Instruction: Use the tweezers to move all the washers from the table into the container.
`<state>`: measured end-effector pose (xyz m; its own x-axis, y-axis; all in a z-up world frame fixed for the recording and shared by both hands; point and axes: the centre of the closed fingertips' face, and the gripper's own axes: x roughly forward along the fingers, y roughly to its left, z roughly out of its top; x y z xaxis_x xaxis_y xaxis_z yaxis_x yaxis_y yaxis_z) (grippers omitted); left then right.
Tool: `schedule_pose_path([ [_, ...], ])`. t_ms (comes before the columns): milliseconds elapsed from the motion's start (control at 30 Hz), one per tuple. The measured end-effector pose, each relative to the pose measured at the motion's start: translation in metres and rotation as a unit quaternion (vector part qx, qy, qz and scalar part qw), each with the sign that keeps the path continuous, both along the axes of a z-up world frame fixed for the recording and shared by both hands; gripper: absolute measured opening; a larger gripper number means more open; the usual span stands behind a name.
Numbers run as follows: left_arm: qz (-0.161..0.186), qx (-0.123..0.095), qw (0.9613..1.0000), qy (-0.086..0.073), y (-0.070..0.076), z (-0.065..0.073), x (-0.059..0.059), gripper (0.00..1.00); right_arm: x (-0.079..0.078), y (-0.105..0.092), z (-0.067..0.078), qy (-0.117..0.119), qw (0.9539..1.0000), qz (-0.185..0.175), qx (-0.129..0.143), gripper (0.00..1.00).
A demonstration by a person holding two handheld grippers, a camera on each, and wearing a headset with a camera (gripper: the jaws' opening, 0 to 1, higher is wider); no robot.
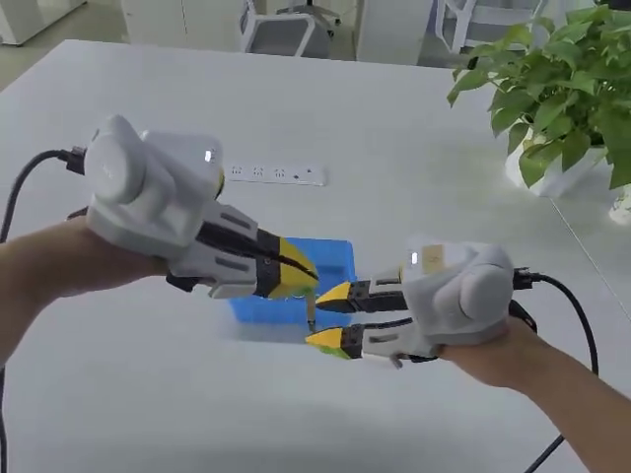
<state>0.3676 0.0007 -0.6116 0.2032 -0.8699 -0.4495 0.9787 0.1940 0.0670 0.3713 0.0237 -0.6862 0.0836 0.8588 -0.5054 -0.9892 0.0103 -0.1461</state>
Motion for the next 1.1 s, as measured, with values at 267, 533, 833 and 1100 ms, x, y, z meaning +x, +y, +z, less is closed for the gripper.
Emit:
schedule_pose_path([
  [267,-0.007,-0.001,1.0,0.006,0.003,-0.003,-0.005,0.05,-0.003,0.001,-0.004,-0.003,0.9999,0.009,-0.007,0.12],
  [533,-0.02,0.031,0.9992,0.012,0.012,-0.019,-0.013,0.05,-0.008,-0.003,-0.016,-0.013,0.9989,0.022,-0.038,0.08],
  [833,-0.029,0.07,0.997,0.02,0.021,-0.046,-0.022,0.05,-0.015,-0.007,-0.033,-0.021,0.9954,0.046,-0.081,0.07],
  [1100,-0.025,0.101,0.9941,0.03,0.032,-0.071,-0.025,0.05,-0.017,-0.008,-0.048,-0.03,0.9903,0.068,-0.117,0.07],
])
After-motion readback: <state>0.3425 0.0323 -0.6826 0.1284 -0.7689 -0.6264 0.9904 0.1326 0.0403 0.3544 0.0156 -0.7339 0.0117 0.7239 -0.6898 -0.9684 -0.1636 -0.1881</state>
